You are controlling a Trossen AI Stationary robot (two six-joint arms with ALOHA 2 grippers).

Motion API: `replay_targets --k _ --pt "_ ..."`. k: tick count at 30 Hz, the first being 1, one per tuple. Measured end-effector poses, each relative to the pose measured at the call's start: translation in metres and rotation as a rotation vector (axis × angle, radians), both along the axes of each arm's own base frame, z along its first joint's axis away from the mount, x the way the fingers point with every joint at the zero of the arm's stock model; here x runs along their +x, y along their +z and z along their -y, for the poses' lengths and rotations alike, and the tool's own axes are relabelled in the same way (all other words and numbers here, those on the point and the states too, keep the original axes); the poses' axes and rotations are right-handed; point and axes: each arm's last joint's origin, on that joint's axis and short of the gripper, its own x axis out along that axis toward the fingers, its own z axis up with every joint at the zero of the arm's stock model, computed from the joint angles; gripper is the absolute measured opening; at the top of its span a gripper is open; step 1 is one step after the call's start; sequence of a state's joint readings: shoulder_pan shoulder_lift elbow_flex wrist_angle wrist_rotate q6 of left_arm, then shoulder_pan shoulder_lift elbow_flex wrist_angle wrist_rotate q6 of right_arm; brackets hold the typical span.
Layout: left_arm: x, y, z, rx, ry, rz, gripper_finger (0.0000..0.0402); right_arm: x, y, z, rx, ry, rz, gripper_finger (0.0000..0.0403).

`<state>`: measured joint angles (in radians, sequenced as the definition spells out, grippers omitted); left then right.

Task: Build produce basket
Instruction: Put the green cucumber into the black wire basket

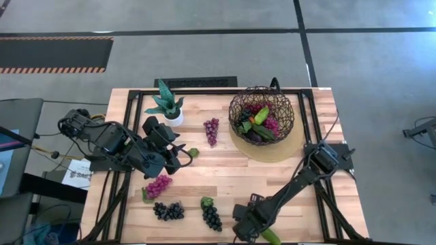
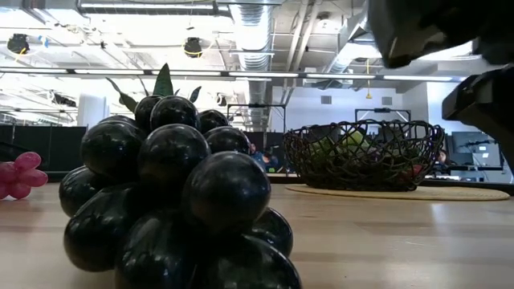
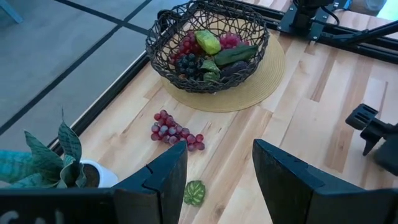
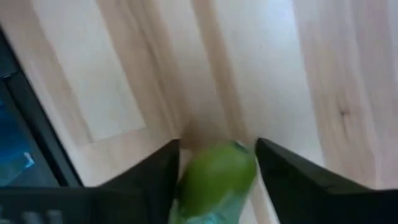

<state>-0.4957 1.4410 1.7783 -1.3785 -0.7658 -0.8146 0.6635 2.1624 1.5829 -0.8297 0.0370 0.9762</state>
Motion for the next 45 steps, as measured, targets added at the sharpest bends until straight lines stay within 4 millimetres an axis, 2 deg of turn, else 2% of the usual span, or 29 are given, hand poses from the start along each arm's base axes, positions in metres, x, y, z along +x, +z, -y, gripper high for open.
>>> replay_targets --k 5,7,13,17,20,26,31,36,39,45 --pt "0.0 0.0 0.0 -0.001 0.0 0.0 0.0171 0.002 0.001 0.003 0.024 0.002 -0.017 0.0098" --pt "0.0 0.0 0.0 0.0 0.0 0.0 0.0171 0.001 0.001 0.002 0.021 0.02 -0.017 0.0059" --pt "0.0 0.0 0.0 0.0 0.0 -0.001 0.0171 -0.001 0.001 0.0 0.02 0.014 -0.022 0.0056" --pt "0.0 0.0 0.0 0.0 0.0 -0.001 0.0171 0.001 0.006 0.009 -0.002 -0.027 -0.054 0.0054" --pt "0.0 0.0 0.0 0.001 0.0 -0.001 0.0171 0.003 0.019 0.022 -0.073 -0.048 -0.067 0.0047" --pt "0.0 0.0 0.0 0.0 0.0 -0.002 0.0171 0.003 0.077 0.055 -0.219 -0.078 -0.041 0.0044" --pt "0.0 0.0 0.0 -0.009 -0.006 -0.009 0.0171 -0.011 0.149 0.094 -0.362 -0.154 0.103 0.0044" --pt "-0.002 -0.002 0.0 -0.005 -0.013 -0.033 0.0171 -0.043 0.219 0.143 -0.473 -0.272 0.285 0.0042" --pt "-0.002 -0.002 0.0 -0.006 -0.013 -0.037 0.0171 -0.065 0.252 0.175 -0.522 -0.328 0.387 0.0042" --pt "-0.003 -0.002 -0.001 0.014 -0.024 -0.06 0.0171 -0.112 0.297 0.237 -0.554 -0.474 0.503 0.0042"
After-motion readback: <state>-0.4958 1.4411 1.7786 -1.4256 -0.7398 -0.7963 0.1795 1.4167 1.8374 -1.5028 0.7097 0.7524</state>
